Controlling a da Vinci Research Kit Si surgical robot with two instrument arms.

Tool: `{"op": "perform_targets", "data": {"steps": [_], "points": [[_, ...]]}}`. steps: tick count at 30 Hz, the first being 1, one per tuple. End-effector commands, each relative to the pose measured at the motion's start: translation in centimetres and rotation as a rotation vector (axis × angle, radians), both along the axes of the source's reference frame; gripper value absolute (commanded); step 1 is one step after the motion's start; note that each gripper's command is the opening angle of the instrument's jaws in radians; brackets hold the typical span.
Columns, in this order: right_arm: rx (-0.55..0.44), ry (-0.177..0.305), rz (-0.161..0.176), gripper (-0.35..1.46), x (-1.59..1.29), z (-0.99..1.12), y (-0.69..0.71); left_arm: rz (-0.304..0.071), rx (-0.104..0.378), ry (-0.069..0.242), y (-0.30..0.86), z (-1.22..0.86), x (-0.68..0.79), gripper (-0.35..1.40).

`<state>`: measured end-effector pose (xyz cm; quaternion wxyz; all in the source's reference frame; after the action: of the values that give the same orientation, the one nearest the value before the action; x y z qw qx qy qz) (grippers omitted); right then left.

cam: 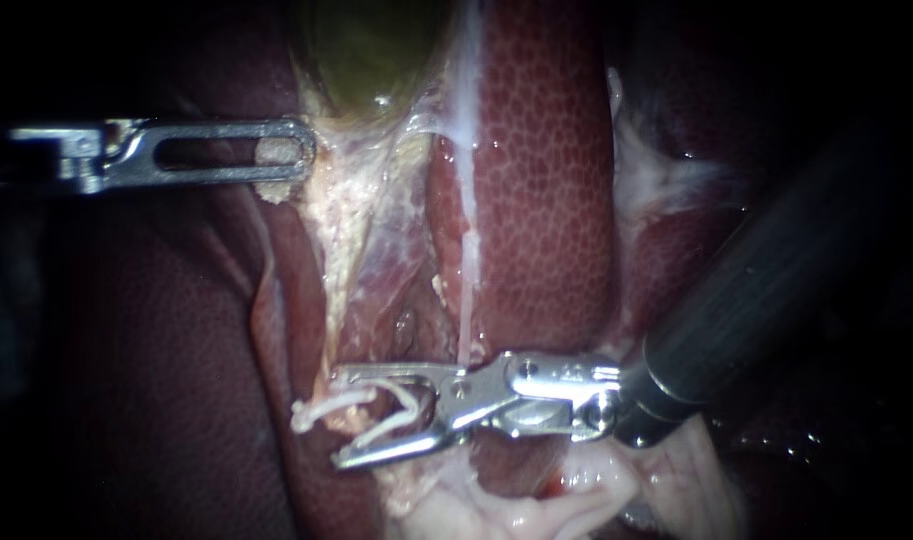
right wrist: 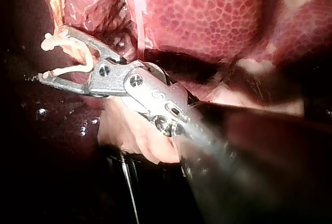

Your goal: Clipping second clip left tube

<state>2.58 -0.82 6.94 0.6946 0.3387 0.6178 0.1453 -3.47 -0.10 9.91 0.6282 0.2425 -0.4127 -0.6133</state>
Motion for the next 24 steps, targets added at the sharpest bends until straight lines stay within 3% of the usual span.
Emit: {"op": "perform_targets", "data": {"steps": [1,24], "points": [[0.001,0.000,0.000,0.58,0.00,0.00,0.00,0.000,0.000,0.000,0.00,0.00,0.00,-0.35],[0.004,0.002,-0.002,0.58,-0.07,-0.04,0.03,0.000,0.000,0.000,0.00,0.00,0.02,-0.35]]}}
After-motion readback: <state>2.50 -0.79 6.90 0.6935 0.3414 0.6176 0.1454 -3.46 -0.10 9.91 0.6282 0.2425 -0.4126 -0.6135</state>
